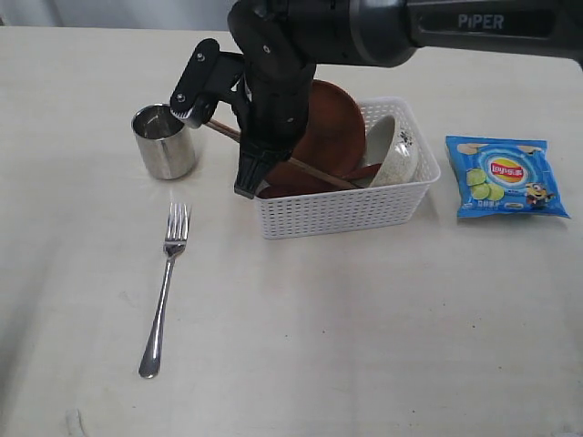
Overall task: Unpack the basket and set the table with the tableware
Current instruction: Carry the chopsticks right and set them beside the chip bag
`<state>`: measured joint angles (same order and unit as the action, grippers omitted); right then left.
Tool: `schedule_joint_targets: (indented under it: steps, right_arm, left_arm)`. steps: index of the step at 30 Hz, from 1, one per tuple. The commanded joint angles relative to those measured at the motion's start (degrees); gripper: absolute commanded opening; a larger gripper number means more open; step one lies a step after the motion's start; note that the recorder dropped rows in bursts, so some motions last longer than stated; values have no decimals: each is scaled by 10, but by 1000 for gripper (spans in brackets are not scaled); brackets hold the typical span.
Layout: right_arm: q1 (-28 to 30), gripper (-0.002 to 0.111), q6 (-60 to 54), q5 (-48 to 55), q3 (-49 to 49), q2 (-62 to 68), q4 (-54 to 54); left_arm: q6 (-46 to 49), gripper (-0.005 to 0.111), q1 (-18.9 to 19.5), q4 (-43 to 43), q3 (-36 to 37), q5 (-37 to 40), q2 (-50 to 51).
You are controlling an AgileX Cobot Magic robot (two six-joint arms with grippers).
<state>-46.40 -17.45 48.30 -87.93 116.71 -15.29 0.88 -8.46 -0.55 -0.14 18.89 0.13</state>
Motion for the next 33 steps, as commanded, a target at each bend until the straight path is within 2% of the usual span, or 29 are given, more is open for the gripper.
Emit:
schedule_joint_targets:
  steps: [1,18,20,22,24,27,29,33]
  right_arm:
    - [0,0,-1,15,1,-24,0]
    - [0,0,-3,-6,1,-136,-9]
    - [0,0,13,5,1,-165,-29]
    - [3,0,79,43,1,-190,-86]
    - [23,0,134,115,1,-207,-142]
    - [105,0,175,217,2,-217,-134]
    - [160,0,179,217,20,-223,-108]
    - [292,0,244,217,123,-239,-101]
  left_arm:
    - [-3,0,-3,1,1,-5,-1]
    - [-3,0,-3,1,1,-5,-1]
    - [-3,0,-3,1,1,-5,-1]
    - [-3,0,-3,1,1,-5,-1]
    - [-3,0,-3,1,1,-5,-1]
    - [-3,0,-3,1,1,-5,-1]
    - [-3,0,-3,1,1,-5,-1]
    - [-3,0,-3,1,1,-5,-1]
